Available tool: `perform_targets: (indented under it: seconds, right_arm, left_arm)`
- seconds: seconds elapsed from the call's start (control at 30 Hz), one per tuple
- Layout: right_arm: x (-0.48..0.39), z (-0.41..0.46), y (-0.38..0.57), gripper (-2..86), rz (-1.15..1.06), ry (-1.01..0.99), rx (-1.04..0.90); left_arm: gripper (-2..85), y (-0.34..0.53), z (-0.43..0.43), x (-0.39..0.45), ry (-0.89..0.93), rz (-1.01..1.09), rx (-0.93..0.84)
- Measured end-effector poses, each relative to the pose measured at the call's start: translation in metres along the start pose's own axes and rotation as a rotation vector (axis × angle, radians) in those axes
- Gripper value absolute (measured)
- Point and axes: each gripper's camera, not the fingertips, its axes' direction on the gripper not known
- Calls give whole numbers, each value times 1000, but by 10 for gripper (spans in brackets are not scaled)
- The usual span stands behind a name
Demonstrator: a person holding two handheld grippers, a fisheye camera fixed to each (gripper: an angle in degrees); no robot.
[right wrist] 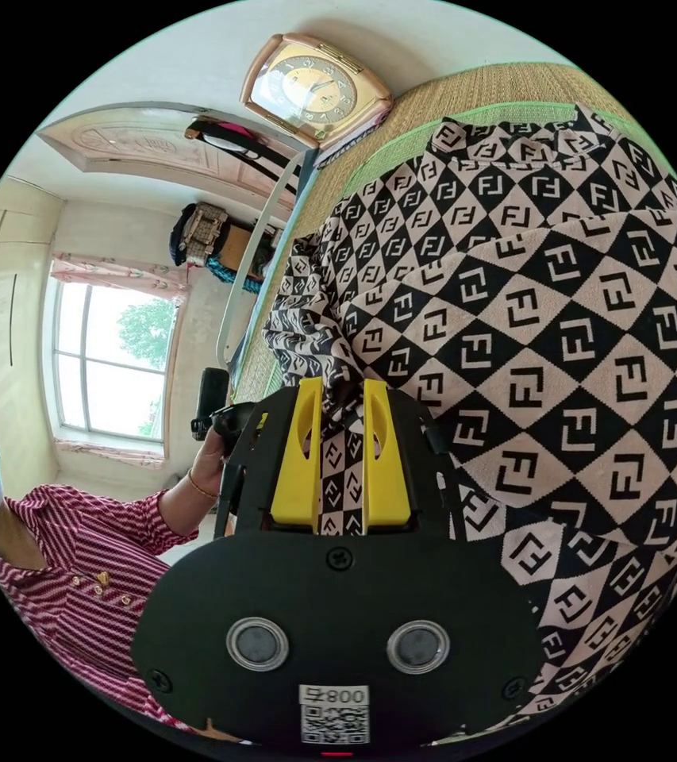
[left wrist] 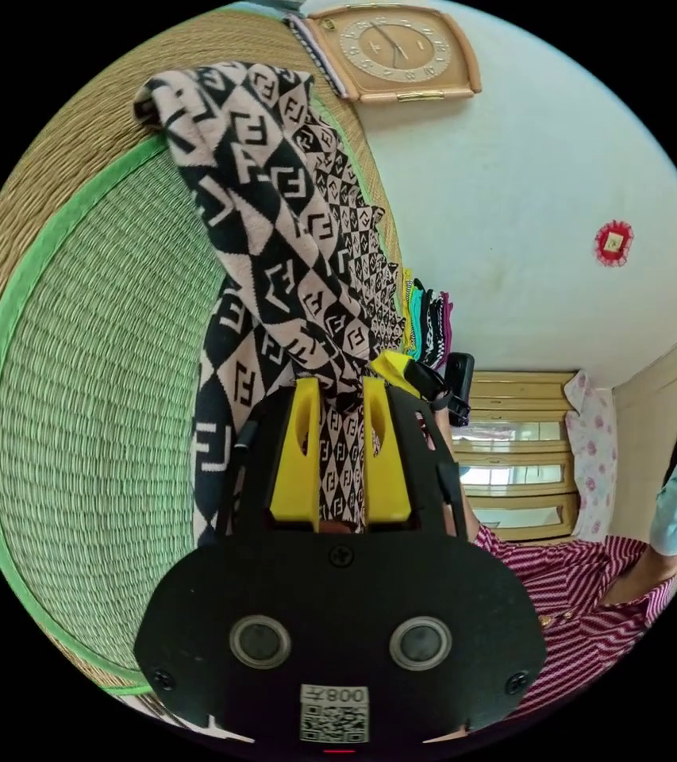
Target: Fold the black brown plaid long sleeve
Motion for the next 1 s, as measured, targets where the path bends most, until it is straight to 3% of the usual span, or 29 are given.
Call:
perform_targets:
  seconds: [0.17, 0.5, 0.7, 1.0]
  right_arm:
    - [-2, -14, 7, 85, 9, -33, 11]
    - [1, 3, -1, 102, 77, -228, -34]
    - [-6, 19, -12, 45, 94, -284, -99]
    - [-99, -109, -68, 24, -137, -144, 28]
  left_arm:
    - [21, 11, -29, -7, 66, 35, 74]
    - [13, 9, -55, -29, 189, 35, 79]
    - [12, 7, -67, -37, 196, 30, 86]
    - [13, -41, -39, 51, 307, 255, 110]
